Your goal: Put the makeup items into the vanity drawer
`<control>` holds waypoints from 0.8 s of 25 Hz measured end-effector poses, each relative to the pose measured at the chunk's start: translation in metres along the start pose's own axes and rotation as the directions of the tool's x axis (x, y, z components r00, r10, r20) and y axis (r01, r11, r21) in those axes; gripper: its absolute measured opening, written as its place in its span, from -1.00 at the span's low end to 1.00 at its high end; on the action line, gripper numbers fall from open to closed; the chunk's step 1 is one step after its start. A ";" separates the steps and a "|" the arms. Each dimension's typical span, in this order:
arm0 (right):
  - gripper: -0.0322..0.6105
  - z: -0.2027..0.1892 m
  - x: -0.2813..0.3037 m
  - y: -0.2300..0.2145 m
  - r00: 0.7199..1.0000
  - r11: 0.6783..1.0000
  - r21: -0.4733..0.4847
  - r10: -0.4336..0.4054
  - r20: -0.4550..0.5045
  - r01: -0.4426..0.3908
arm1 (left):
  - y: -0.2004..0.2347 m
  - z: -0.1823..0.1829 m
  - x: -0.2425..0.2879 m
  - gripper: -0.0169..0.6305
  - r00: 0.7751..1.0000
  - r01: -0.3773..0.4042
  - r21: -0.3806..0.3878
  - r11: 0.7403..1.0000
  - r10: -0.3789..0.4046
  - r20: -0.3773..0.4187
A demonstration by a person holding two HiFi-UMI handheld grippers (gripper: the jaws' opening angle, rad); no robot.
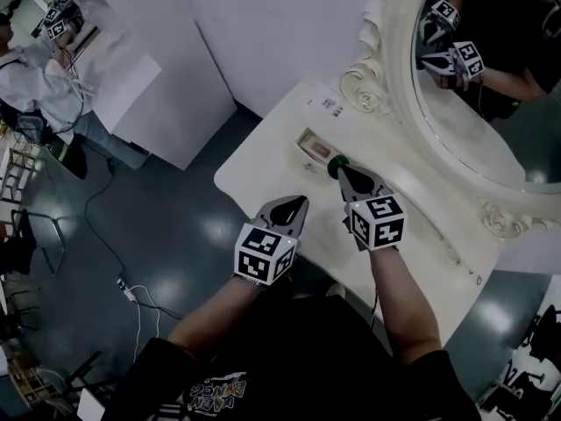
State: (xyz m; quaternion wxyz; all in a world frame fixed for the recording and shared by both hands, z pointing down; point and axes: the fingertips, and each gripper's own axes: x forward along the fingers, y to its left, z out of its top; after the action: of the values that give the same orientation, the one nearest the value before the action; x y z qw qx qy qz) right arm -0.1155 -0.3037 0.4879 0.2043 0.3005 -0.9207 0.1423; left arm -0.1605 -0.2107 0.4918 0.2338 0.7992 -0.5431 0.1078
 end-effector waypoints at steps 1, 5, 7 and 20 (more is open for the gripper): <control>-0.81 -0.002 0.008 -0.002 1.000 1.000 0.002 -0.004 -0.011 0.004 | 0.004 -0.001 0.002 -0.92 1.000 0.006 0.002 1.000 -0.006 -0.007; -0.81 -0.009 0.034 -0.009 0.999 1.000 0.014 -0.017 -0.049 0.018 | 0.020 -0.003 0.009 -0.92 0.999 0.023 0.003 1.000 -0.023 -0.031; -0.81 -0.013 0.045 -0.013 0.997 0.999 0.019 -0.026 -0.066 0.027 | 0.028 -0.004 0.014 -0.92 0.999 0.032 0.001 0.999 -0.032 -0.040; -0.81 -0.046 0.092 -0.030 0.976 0.997 0.044 -0.046 -0.212 0.056 | 0.061 -0.015 0.040 -0.92 0.993 0.080 -0.029 0.996 -0.082 -0.084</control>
State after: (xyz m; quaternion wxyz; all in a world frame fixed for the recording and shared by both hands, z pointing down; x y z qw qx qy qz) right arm -0.1512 -0.3548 0.5748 0.2969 0.3122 -0.8820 0.1908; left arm -0.1997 -0.2542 0.5374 0.2712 0.8122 -0.5011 0.1252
